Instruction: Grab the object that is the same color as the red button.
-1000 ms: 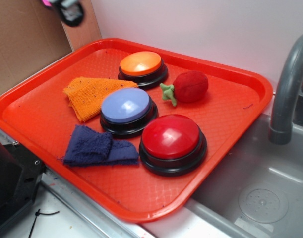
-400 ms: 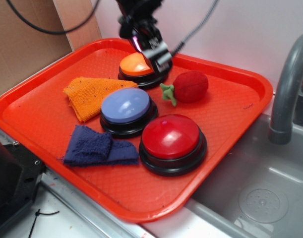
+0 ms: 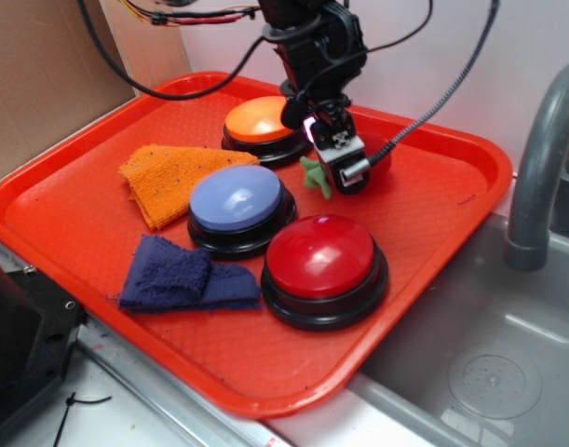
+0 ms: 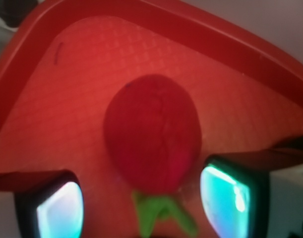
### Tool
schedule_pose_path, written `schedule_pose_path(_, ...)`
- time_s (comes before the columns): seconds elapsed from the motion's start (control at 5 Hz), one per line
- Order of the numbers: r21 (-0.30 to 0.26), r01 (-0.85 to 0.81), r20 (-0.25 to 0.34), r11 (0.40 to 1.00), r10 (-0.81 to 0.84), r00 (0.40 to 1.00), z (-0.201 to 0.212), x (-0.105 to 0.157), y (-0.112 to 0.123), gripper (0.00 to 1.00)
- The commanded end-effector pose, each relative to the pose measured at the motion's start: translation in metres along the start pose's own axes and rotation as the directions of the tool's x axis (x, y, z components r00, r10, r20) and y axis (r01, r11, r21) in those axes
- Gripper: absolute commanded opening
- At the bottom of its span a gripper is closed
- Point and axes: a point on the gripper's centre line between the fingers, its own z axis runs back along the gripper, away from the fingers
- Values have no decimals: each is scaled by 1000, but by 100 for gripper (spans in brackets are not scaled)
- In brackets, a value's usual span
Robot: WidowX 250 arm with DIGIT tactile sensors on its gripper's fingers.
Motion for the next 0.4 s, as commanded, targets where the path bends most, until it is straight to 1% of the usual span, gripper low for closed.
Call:
schedule_pose_path(0.0,63,-14,39,998,12,999,-8,19,-3,0)
schedule_pose_path(0.2,61,-12,29,998,10,1000,-11,20,-3,0)
